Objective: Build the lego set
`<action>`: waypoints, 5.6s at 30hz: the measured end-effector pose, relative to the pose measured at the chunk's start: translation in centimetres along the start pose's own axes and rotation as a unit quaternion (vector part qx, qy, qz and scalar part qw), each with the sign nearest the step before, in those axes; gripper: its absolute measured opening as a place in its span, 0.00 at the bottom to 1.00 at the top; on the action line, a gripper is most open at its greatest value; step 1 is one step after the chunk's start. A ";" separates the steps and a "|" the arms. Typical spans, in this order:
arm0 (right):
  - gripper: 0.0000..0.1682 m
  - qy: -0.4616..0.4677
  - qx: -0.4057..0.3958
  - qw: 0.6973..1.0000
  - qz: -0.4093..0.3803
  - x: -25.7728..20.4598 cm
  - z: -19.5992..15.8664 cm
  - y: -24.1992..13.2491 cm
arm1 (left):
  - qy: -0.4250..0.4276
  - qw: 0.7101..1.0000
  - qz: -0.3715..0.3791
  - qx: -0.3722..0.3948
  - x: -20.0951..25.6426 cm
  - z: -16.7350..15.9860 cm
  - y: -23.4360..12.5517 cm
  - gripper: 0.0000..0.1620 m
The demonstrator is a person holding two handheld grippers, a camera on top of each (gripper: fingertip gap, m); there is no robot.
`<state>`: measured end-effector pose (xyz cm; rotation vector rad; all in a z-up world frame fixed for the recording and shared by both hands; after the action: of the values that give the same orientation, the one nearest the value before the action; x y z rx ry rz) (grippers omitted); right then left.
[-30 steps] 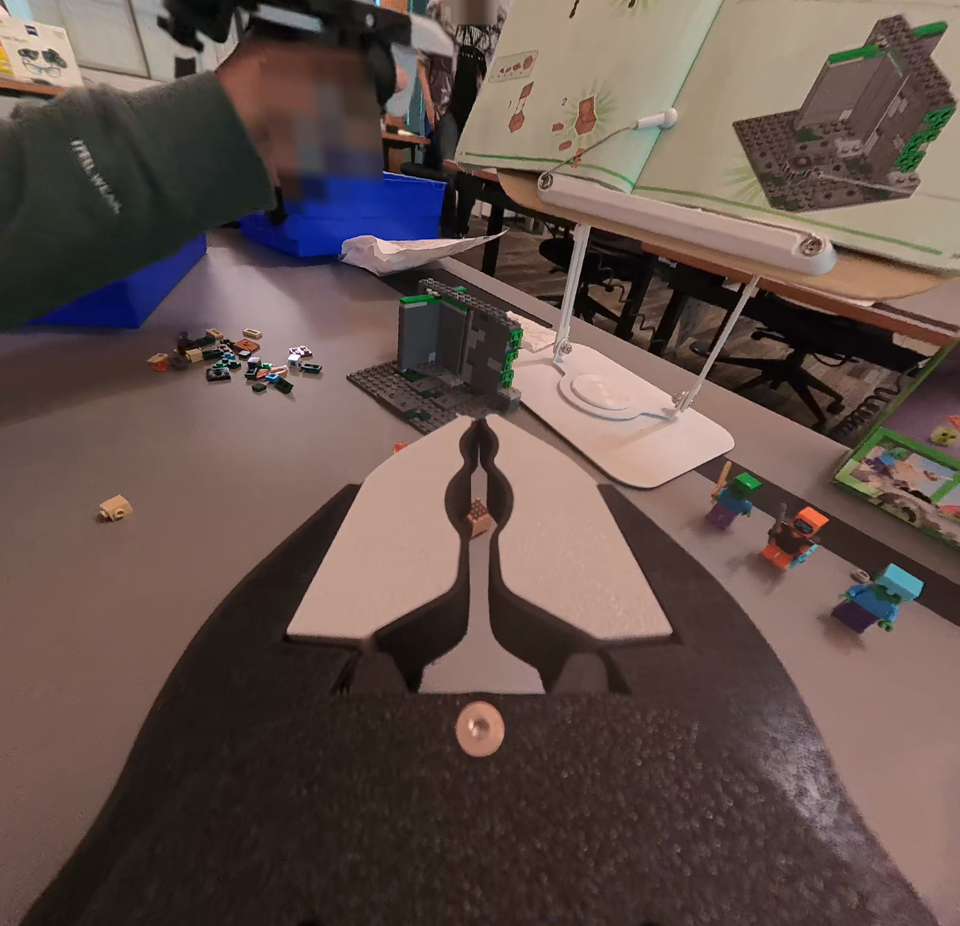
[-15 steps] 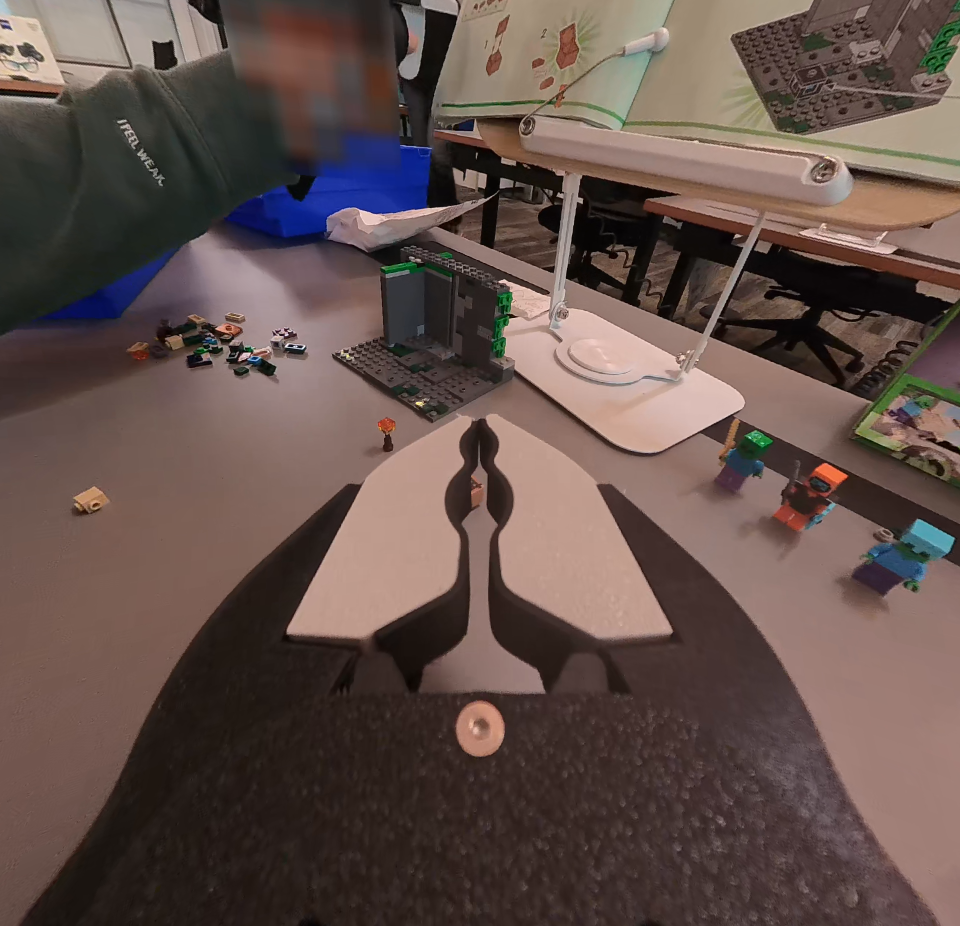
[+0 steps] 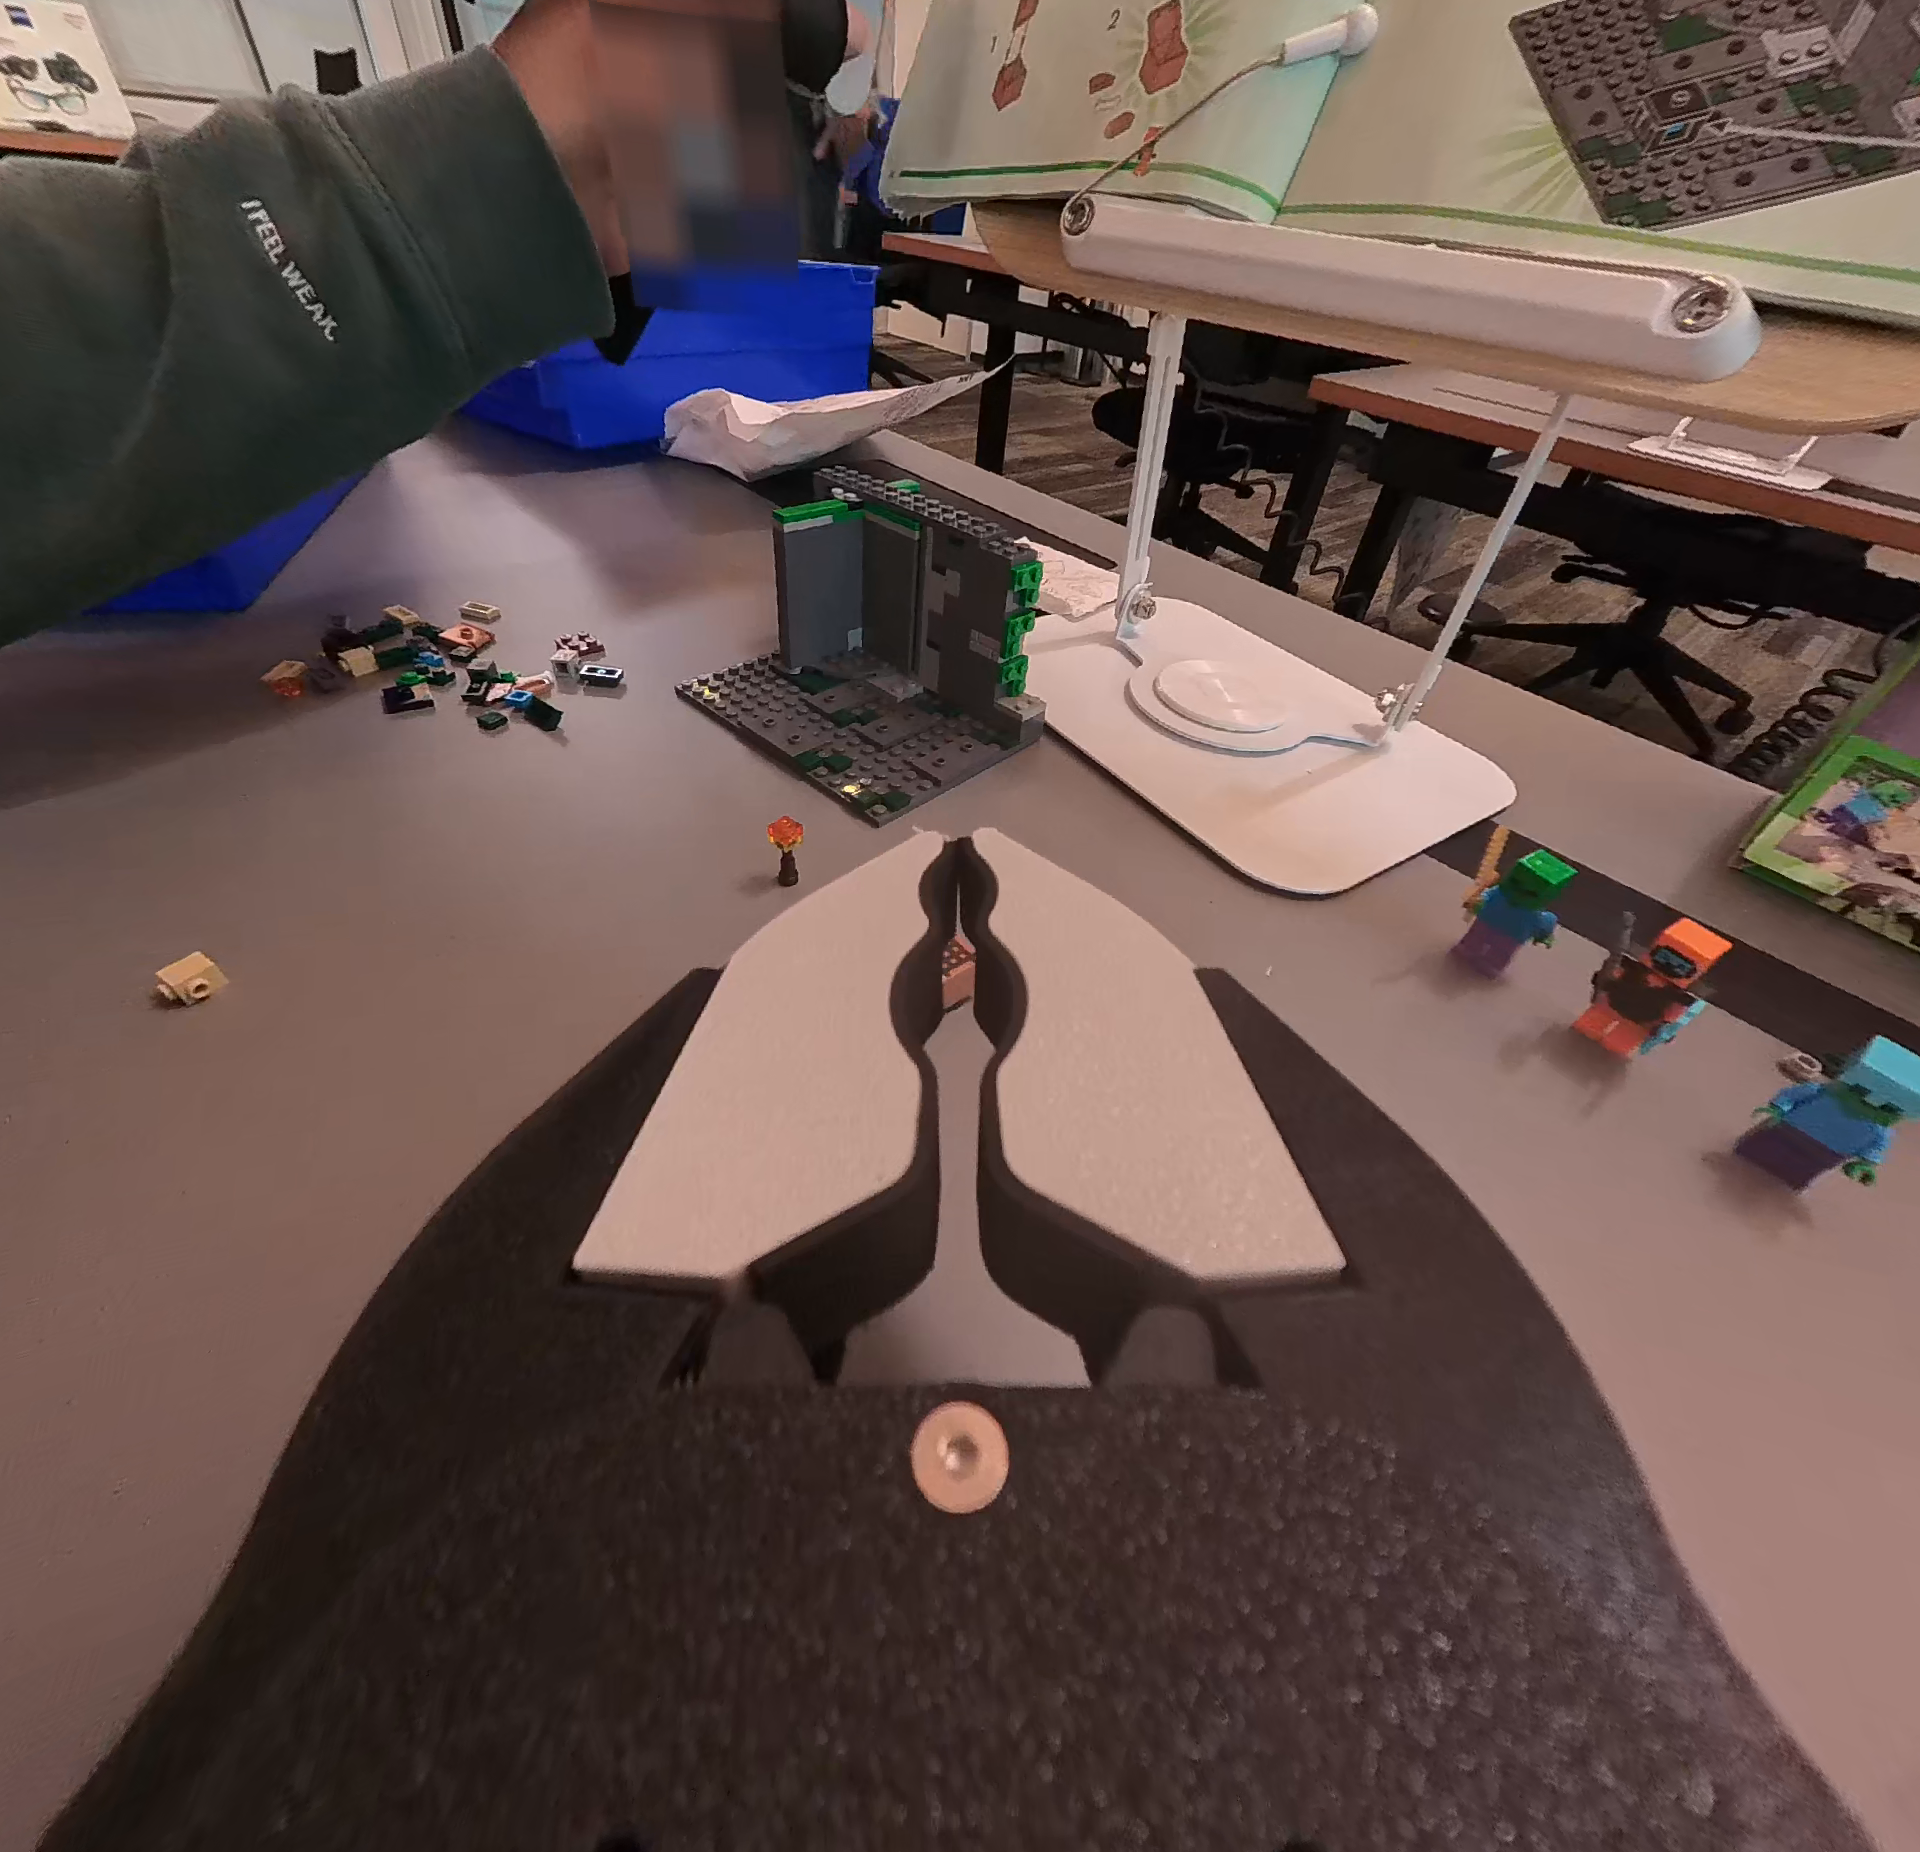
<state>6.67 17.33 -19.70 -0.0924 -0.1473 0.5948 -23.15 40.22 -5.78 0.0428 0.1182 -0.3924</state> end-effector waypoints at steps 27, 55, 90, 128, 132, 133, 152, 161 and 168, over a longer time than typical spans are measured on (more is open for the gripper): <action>0.00 0.001 -0.008 1.000 0.016 -0.3 -0.3 0.1 | 0.005 1.000 -0.008 0.002 0.9 -0.3 0.2 0.00; 0.00 0.005 -0.022 0.999 0.034 -0.8 -0.7 0.2 | 0.003 0.998 -0.057 -0.007 3.3 -0.5 -0.5 0.00; 0.00 -0.001 -0.013 0.999 0.046 -1.8 -0.1 -0.2 | 0.089 0.887 -0.286 -0.352 3.0 -6.1 -22.4 0.13; 0.00 -0.019 -0.042 0.996 0.071 -2.5 -1.2 0.1 | 0.240 0.657 -0.483 -0.526 8.4 -17.8 -17.2 0.09; 0.00 -0.020 -0.043 0.996 0.072 -2.5 -1.3 0.1 | 0.240 0.650 -0.491 -0.528 8.5 -17.9 -17.0 0.11; 0.00 -0.020 -0.043 0.996 0.072 -2.5 -1.3 0.1 | 0.240 0.647 -0.494 -0.529 8.5 -17.9 -16.9 0.11; 0.00 -0.018 -0.045 0.996 0.077 -2.5 -1.3 0.2 | 0.213 0.638 -0.525 -0.521 9.6 -17.3 -15.8 0.10; 0.00 -0.019 -0.046 0.996 0.079 -2.6 -1.3 0.2 | 0.213 0.631 -0.529 -0.525 9.9 -17.8 -15.8 0.09; 0.00 -0.018 -0.047 0.996 0.080 -2.5 -1.3 0.2 | 0.212 0.634 -0.528 -0.524 9.9 -17.8 -15.8 0.09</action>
<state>4.71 16.02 -21.32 -0.1853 -0.2046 0.7490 -22.09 23.02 -24.96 -1.1742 0.8587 -1.4543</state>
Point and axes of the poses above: each gripper's, where its closed fingertips meet, y out along the fingers, z out of its top, x = y × z across the jaws, the point moved 5 cm from there along -y, back along the fingers, and after that the axes turned 10 degrees about -z, right-handed, at the moved point
